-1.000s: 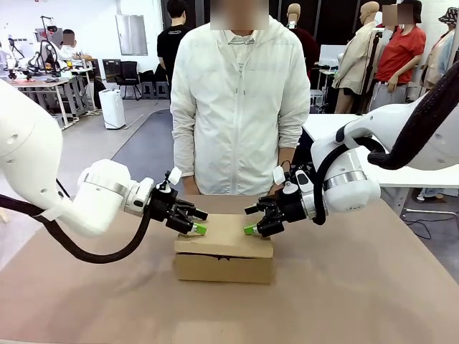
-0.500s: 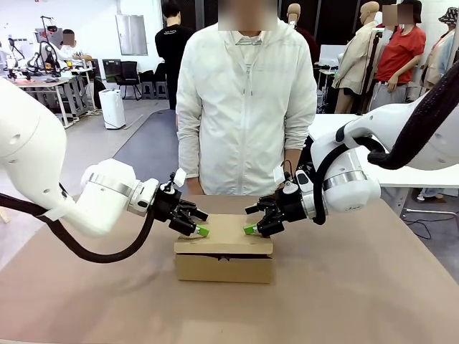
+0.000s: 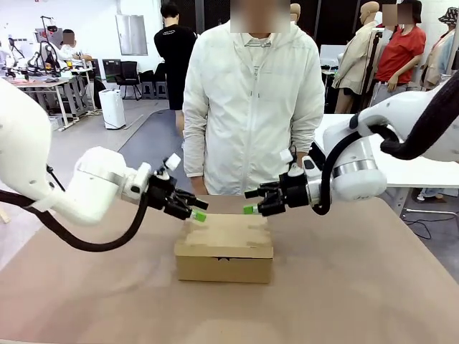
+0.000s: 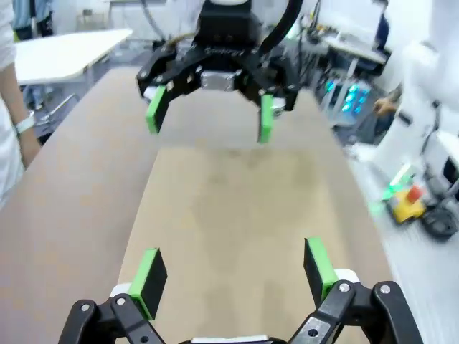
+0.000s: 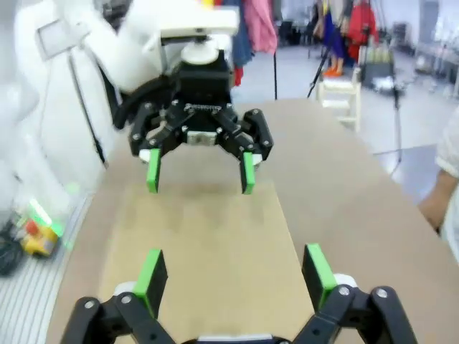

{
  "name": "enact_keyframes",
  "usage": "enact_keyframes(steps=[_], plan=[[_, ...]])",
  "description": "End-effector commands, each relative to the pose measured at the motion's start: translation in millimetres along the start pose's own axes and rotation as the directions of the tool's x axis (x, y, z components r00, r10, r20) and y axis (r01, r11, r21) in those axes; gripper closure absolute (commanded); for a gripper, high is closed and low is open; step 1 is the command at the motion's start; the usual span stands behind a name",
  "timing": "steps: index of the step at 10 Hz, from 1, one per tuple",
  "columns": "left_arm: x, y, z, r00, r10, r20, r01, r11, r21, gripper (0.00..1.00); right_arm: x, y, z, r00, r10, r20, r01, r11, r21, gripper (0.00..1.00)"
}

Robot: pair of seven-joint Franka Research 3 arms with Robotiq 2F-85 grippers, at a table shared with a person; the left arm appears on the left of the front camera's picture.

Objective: Pack the items into the box.
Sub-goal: Close the Mailer Box.

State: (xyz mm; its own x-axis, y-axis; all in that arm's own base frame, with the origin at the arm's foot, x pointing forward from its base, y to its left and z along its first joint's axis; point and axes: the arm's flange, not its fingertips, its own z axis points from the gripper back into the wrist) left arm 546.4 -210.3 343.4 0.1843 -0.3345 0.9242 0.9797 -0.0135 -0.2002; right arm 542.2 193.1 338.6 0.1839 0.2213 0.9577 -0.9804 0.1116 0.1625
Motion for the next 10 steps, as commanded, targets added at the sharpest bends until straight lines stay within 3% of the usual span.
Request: enact_keyframes(steps=[1, 4, 6, 7, 9, 10], plan=[[35.2, -18.6, 37.6, 0.98, 0.194, 0.054, -0.187, 0.976, -0.114, 0.0, 29.2, 11.1, 25.5, 0.956, -0.284, 0.068, 0.286, 0.958, -0.016, 0.0], [46.0, -45.6, 104.3, 0.865, 0.501, 0.019, -0.479, 0.838, -0.26, 0.0, 53.3, 37.1, 103.5, 0.777, -0.617, 0.122, 0.622, 0.783, 0.003, 0.0], [40.0, -70.3, 163.7, 0.704, 0.708, -0.049, -0.664, 0.633, -0.398, 0.0, 58.6, 70.8, 172.0, 0.612, -0.784, 0.104, 0.773, 0.621, 0.128, 0.0], [32.1, -79.8, 194.6, 0.611, 0.79, -0.056, -0.742, 0.546, -0.39, 0.0, 58.0, 89.4, 205.1, 0.551, -0.829, 0.097, 0.805, 0.559, 0.2, 0.0], [13.1, -98.4, 245.6, 0.45, 0.892, -0.044, -0.829, 0.399, -0.391, 0.0, 47.1, 122.4, 277.0, 0.414, -0.892, 0.181, 0.868, 0.447, 0.216, 0.0], [-1.3, -105.3, 263.4, 0.42, 0.906, -0.054, -0.823, 0.355, -0.443, 0.0, 37.0, 135.9, 304.3, 0.345, -0.912, 0.221, 0.897, 0.39, 0.209, 0.0]])
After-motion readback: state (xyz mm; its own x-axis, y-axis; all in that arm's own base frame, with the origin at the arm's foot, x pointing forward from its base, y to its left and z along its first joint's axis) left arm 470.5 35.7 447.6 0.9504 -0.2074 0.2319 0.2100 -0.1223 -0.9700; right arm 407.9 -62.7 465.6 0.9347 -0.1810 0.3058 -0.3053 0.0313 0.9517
